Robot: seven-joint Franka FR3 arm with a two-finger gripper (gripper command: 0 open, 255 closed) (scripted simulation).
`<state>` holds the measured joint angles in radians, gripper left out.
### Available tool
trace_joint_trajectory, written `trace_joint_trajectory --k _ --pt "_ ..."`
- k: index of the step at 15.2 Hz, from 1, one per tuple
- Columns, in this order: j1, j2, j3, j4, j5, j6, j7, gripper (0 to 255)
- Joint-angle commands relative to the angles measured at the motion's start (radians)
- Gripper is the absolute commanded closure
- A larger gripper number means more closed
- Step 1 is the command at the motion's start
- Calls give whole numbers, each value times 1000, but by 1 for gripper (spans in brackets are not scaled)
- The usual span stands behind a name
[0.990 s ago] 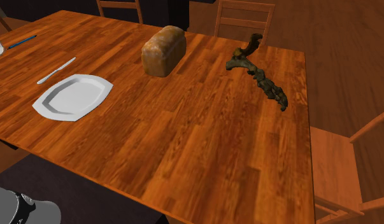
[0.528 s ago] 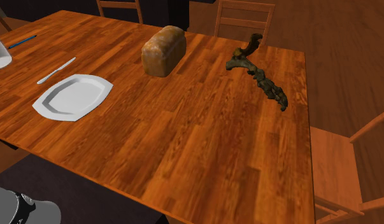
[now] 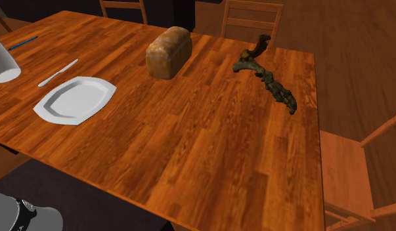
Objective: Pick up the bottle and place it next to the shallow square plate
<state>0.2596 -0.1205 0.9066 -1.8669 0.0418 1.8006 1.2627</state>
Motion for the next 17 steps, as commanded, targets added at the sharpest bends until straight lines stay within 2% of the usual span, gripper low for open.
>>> trace_joint_trajectory --k 1,17 --pt "1 3 3 -25 -2 27 4 255" --pt "4 65 29 -199 -53 239 50 255"
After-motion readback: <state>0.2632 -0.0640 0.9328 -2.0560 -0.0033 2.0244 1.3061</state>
